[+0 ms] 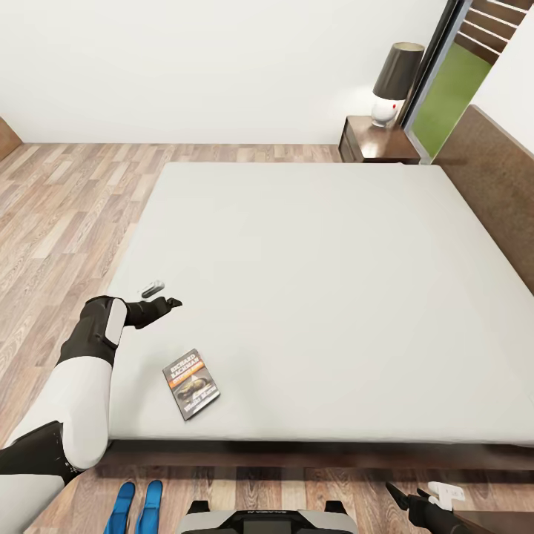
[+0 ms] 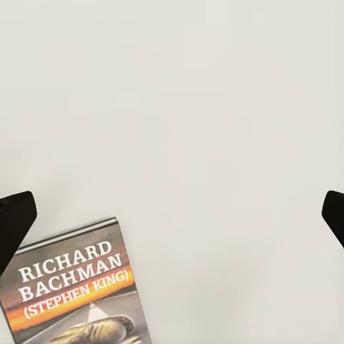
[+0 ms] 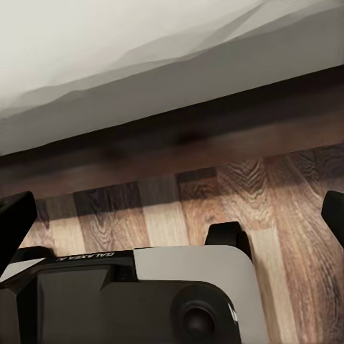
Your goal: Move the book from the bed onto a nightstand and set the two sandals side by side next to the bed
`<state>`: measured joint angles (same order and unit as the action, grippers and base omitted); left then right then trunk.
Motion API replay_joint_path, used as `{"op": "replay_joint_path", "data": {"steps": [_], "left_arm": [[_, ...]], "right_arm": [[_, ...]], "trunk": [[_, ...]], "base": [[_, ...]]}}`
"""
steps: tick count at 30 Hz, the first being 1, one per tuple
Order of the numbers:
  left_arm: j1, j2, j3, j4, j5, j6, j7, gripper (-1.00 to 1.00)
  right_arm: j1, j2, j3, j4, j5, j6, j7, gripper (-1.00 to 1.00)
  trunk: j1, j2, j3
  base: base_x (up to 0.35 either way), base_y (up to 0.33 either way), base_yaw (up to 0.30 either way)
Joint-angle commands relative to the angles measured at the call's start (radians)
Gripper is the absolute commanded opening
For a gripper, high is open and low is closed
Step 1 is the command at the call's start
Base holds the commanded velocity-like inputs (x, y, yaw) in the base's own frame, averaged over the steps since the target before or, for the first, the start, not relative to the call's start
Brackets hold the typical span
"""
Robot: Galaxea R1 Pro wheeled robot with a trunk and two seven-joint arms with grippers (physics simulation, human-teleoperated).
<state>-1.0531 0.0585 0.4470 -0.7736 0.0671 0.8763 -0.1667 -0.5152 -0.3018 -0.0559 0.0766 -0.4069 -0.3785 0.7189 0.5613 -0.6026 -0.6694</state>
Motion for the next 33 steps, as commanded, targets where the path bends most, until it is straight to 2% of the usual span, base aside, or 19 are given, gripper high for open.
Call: {"op": "replay_joint_path", "data": {"steps": [1,33], "left_arm": [[-0.001,0.0,0.002,0.0,0.007,0.006,0.001,1.0],[0.002,0.001,0.004,0.0,0.007,0.006,0.001,1.0]], "right_arm": [[-0.002,0.0,-0.005,0.005,0.0,-0.005,0.006,1.0],[-0.002,0.0,-0.005,0.005,0.0,-0.005,0.011,1.0]], "trunk": [[0.0,-0.001,-0.001],[0.0,-0.001,-0.001]], "base": [[0.004,0.0,0.0],[0.0,0.0,0.0]]}}
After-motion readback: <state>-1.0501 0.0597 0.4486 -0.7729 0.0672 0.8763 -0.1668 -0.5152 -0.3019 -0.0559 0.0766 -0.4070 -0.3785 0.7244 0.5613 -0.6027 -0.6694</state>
